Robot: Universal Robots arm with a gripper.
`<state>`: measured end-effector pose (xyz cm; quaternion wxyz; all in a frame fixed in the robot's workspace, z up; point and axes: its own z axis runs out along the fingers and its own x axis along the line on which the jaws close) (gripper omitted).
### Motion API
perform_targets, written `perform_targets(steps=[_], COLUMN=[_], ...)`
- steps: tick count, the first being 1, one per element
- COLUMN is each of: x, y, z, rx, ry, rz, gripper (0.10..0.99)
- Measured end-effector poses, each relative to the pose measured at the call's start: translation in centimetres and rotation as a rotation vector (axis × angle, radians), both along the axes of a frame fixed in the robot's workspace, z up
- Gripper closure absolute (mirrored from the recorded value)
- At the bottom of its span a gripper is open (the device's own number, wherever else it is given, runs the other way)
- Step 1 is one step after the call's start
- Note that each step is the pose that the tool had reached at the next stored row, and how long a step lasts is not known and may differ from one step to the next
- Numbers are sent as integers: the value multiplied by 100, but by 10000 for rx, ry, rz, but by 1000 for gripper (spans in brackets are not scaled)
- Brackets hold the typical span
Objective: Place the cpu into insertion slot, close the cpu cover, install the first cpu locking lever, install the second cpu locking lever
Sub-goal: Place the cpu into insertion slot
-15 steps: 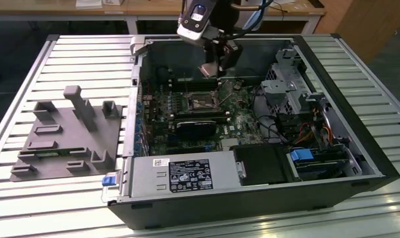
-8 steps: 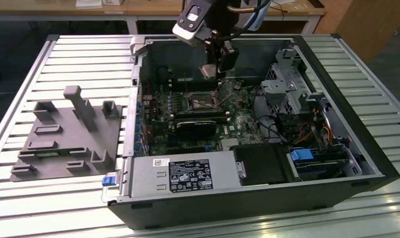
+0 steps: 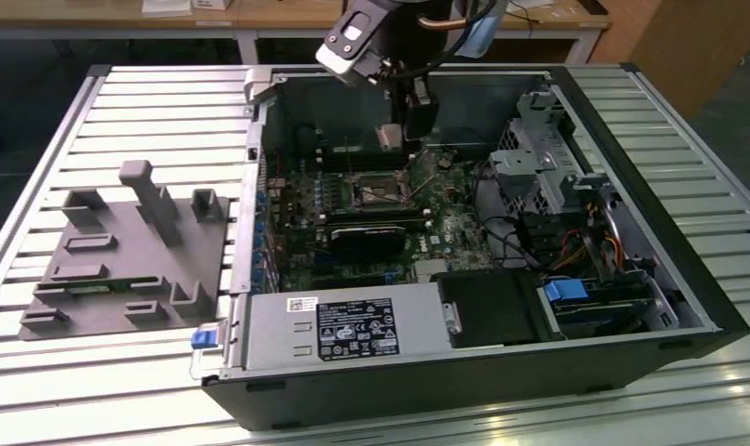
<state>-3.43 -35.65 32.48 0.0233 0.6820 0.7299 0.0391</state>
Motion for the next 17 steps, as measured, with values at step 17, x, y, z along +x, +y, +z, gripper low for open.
perform_targets(steps=[17], x=[-35], y=[88], z=[-249], rx=[0], ry=[0], rz=[-772], gripper=[549])
